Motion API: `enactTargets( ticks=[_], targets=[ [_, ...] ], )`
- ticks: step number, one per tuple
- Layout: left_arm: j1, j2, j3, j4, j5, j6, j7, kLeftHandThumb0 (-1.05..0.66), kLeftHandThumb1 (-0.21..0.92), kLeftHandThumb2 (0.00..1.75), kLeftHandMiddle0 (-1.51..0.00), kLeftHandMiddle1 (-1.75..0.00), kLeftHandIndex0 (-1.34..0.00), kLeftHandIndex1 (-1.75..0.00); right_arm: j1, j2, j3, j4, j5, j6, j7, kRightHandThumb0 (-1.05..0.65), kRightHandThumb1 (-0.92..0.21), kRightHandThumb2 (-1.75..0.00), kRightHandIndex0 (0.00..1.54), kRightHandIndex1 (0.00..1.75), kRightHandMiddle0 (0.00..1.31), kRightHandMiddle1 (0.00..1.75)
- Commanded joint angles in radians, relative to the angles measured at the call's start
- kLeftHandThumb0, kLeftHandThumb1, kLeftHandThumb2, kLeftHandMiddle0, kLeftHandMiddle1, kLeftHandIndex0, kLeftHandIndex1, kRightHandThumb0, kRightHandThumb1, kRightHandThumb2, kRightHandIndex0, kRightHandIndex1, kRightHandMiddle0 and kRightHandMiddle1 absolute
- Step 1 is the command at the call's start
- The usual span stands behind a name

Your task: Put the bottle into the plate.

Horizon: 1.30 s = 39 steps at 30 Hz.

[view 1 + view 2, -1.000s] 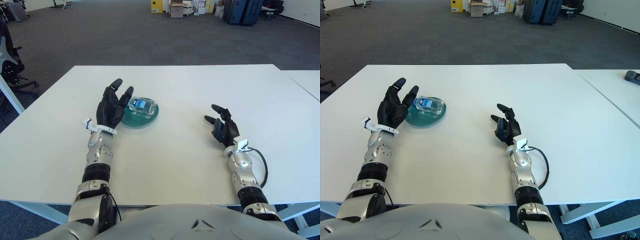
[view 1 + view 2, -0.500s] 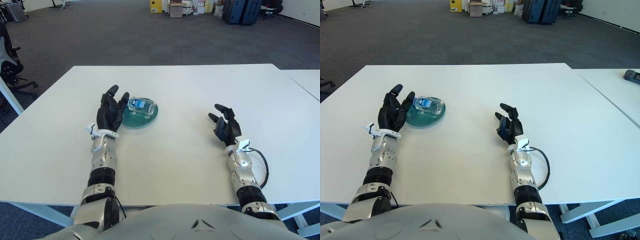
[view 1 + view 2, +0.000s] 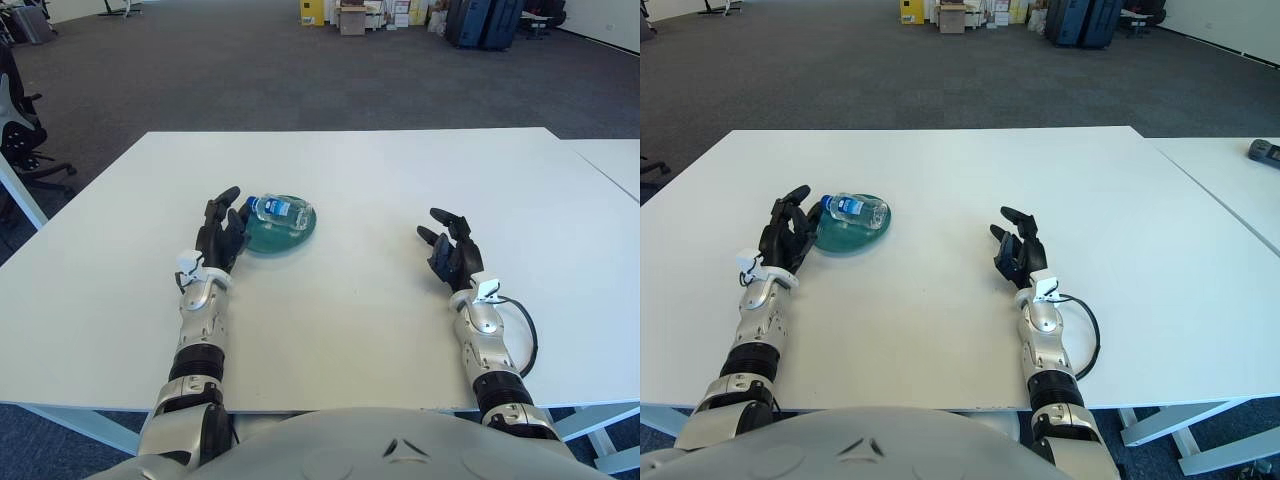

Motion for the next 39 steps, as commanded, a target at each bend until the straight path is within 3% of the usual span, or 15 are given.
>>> enactTargets(
  ticks=[1, 18, 31, 39],
  targets=[
    [0.008, 0.018, -0.018, 0.007, 0.038, 0.021, 0.034, -0.81, 0.92, 0.96, -0.25, 0.00, 0.00, -0.61, 0.057, 0.013, -0.008, 0.055, 0.010, 0.026, -0.007, -0.86, -0.92, -0.93, 0.51, 0.21, 0.05, 0.91],
    [0.074, 0.063, -0.110, -0.101, 0.243, 0.146, 0.221, -0.86, 0.92, 0.99, -0.07, 0.00, 0.00, -0.27, 0.060, 0.029, -0.015, 0.041, 0.016, 0.032, -0.009, -0.86, -0.92, -0.94, 0.48, 0.15, 0.03, 0.89],
    [0.086, 0.089, -0.140, -0.121, 0.260, 0.190, 0.213, -0.87, 0.92, 0.96, 0.00, 0.00, 0.00, -0.16, 0.059, 0.024, -0.006, 0.047, 0.004, 0.031, -0.006, -0.86, -0.92, -0.95, 0.48, 0.14, 0.02, 0.89],
    [0.082, 0.083, -0.128, -0.115, 0.213, 0.197, 0.193, -0.87, 0.92, 0.99, 0.00, 0.00, 0.00, -0.14, 0.056, 0.023, -0.002, 0.051, -0.002, 0.030, -0.007, -0.86, -0.92, -0.94, 0.49, 0.13, 0.02, 0.89]
  ],
)
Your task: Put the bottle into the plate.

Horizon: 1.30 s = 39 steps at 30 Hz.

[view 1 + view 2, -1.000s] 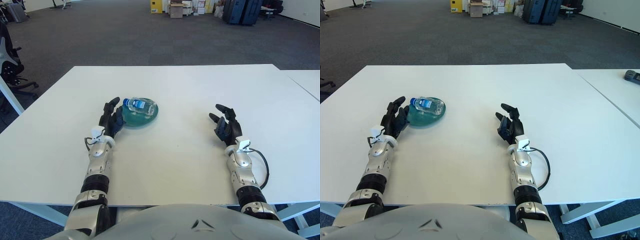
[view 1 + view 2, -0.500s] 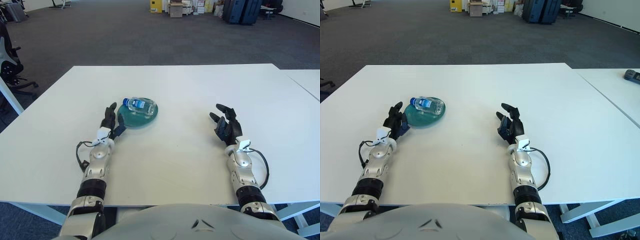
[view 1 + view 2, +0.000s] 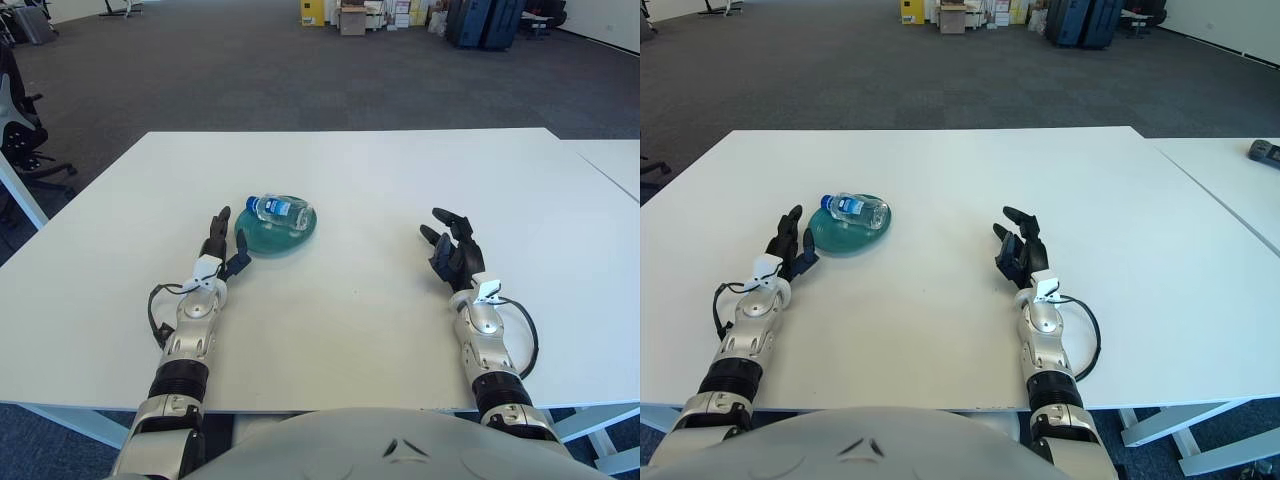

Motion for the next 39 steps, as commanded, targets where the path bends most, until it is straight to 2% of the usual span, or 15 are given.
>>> enactTargets(
  ticks=[1, 16, 29, 39],
  targets=[
    [-0.004, 0.002, 0.008, 0.006, -0.027, 0.022, -0.022, -0.87, 0.92, 1.01, 0.00, 0.00, 0.00, -0.15, 0.053, 0.011, 0.004, 0.056, -0.001, 0.029, -0.003, -0.86, -0.92, -0.94, 0.49, 0.13, 0.02, 0.89],
    [-0.013, 0.005, 0.035, 0.017, -0.142, 0.034, -0.125, -0.87, 0.92, 1.04, -0.11, -0.03, 0.00, -0.42, 0.056, 0.007, 0.010, 0.052, -0.005, 0.036, -0.005, -0.84, -0.92, -0.94, 0.49, 0.10, 0.01, 0.89],
    [-0.024, 0.015, 0.040, 0.042, -0.183, 0.032, -0.187, -0.89, 0.92, 1.04, -0.17, -0.03, 0.00, -0.51, 0.058, 0.006, 0.008, 0.052, 0.004, 0.037, 0.009, -0.85, -0.92, -0.93, 0.52, 0.10, 0.02, 0.90],
    [-0.038, 0.018, 0.049, 0.076, -0.210, 0.004, -0.236, -0.88, 0.92, 1.00, -0.30, -0.05, 0.00, -0.69, 0.052, 0.003, 0.007, 0.063, 0.001, 0.032, 0.008, -0.86, -0.92, -0.93, 0.54, 0.11, 0.02, 0.90]
  ],
)
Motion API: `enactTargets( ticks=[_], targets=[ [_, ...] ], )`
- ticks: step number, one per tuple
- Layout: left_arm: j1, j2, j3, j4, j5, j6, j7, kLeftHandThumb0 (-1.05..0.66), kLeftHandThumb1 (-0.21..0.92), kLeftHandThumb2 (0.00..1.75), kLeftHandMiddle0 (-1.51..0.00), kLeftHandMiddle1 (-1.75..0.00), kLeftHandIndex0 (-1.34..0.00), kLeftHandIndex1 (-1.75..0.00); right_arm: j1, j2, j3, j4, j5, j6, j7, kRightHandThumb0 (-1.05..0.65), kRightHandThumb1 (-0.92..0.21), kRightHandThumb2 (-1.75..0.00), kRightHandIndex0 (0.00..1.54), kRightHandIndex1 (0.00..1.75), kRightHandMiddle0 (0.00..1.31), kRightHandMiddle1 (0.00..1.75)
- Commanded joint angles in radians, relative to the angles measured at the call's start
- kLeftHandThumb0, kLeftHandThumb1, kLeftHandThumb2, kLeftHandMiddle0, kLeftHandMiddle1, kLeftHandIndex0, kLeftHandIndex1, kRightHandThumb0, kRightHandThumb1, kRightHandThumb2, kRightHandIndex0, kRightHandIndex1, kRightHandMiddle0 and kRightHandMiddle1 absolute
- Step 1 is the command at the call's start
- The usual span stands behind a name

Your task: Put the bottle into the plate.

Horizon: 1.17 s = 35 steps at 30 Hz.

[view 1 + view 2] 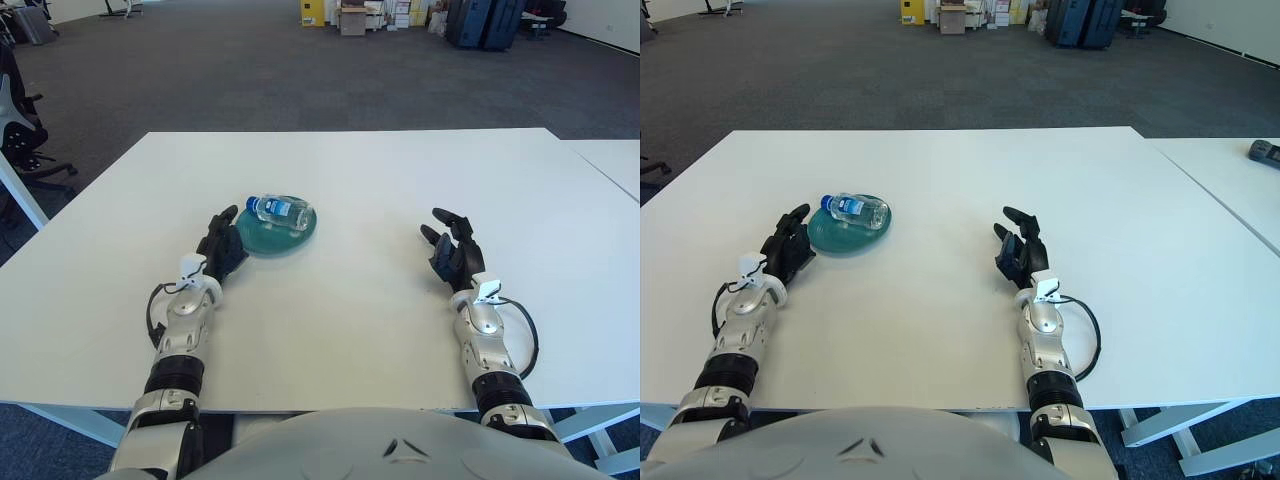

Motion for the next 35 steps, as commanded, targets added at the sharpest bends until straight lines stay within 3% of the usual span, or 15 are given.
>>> enactTargets(
  ticks=[1, 13, 35],
  targets=[
    [-0.009, 0.008, -0.002, 0.032, -0.001, 0.002, -0.023, -0.87, 0.92, 0.99, -0.32, -0.05, 0.00, -0.74, 0.053, 0.007, 0.001, 0.061, 0.002, 0.029, 0.002, -0.86, -0.92, -0.93, 0.54, 0.11, 0.02, 0.90],
    [-0.019, 0.016, -0.018, 0.068, 0.052, -0.060, 0.003, -0.85, 0.92, 0.93, -0.38, -0.04, -0.08, -0.92, 0.047, 0.007, 0.000, 0.071, 0.003, 0.022, 0.003, -0.86, -0.92, -0.93, 0.55, 0.11, 0.02, 0.91],
    [-0.028, 0.029, -0.038, 0.090, 0.062, -0.078, -0.017, -0.85, 0.92, 0.93, -0.37, -0.01, 0.00, -0.87, 0.047, 0.003, 0.002, 0.068, 0.003, 0.041, 0.003, -0.84, -0.92, -0.98, 0.54, 0.08, 0.00, 0.87]
  ],
)
